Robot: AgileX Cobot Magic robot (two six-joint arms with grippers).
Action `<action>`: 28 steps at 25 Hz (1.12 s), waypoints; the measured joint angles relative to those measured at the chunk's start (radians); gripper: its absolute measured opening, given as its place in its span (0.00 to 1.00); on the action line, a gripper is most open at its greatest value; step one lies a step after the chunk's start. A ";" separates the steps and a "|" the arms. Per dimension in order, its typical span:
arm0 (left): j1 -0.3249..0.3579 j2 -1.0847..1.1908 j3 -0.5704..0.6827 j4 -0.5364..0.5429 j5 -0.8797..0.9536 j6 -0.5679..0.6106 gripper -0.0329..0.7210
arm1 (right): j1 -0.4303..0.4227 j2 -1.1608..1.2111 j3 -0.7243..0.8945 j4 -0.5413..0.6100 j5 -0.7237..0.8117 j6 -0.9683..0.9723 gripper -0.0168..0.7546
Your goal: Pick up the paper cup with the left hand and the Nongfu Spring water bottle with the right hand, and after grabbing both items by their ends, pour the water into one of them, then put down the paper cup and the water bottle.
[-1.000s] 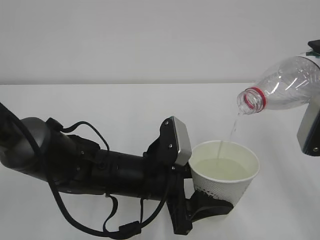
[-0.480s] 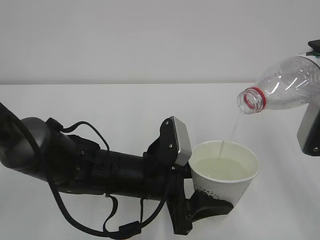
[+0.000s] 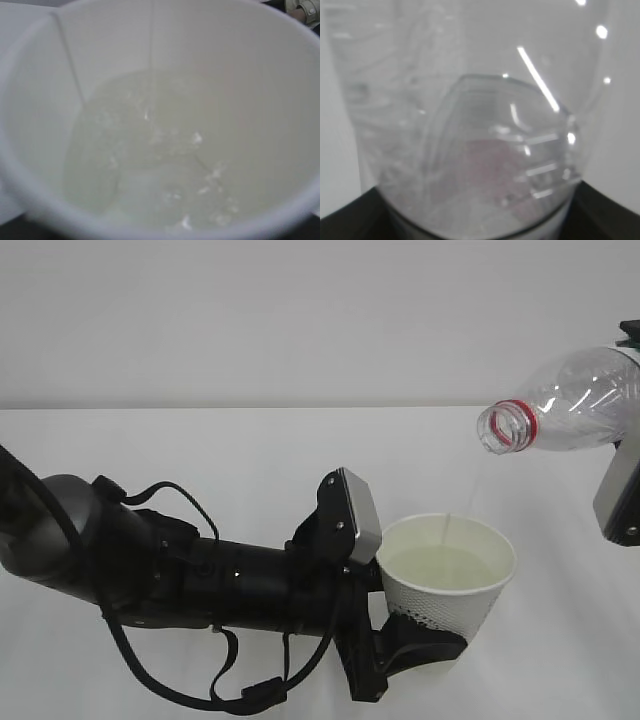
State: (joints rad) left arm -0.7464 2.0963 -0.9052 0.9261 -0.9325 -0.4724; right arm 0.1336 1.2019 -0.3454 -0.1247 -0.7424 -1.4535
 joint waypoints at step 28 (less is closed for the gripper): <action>0.000 0.000 0.000 -0.211 0.002 0.000 0.71 | 0.000 0.000 0.000 0.005 0.000 0.682 0.69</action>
State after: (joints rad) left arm -0.7464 2.0963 -0.9052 0.7147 -0.9306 -0.4724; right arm 0.1336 1.2019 -0.3454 -0.1202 -0.7424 -0.7717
